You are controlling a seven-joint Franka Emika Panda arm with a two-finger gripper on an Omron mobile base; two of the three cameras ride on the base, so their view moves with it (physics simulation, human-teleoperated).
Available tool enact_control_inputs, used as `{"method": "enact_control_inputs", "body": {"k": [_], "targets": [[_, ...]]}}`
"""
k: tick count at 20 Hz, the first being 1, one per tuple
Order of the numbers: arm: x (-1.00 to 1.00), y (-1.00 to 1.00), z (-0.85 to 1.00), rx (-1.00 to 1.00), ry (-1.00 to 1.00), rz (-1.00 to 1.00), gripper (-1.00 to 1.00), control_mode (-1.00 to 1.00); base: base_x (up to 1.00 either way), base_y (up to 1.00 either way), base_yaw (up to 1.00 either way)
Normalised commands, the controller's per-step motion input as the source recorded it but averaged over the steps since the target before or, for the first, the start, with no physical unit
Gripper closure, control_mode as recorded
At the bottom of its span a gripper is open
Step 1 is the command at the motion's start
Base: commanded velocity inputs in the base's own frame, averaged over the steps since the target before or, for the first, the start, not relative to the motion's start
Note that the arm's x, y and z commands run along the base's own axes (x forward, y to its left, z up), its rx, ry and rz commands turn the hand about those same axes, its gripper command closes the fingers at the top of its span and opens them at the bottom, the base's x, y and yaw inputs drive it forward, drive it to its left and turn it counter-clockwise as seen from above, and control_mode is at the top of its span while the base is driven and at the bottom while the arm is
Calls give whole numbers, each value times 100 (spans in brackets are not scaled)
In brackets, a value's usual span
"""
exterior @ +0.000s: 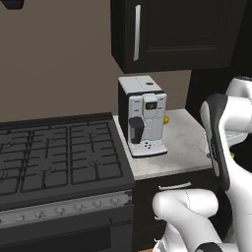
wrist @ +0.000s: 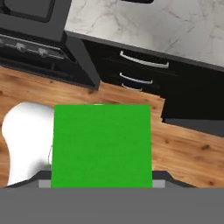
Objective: Place the sponge inside the microwave to prepare for sanitizing.
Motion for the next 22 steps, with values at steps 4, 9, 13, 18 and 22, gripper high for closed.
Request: {"method": "enact_control_inputs", "body": {"k": [4, 9, 13, 18, 22], "targets": [[-42, 24, 38, -3, 6, 0, 100, -100, 0, 0, 0], [-33, 5, -4, -13, -17, 0, 100, -100, 0, 0, 0], [-54, 0, -23, -11, -27, 0, 100, -100, 0, 0, 0], [-24, 0, -11, -2, -9, 0, 100, -100, 0, 0, 0], [0, 3, 14, 0, 15, 0, 100, -100, 0, 0, 0]]}}
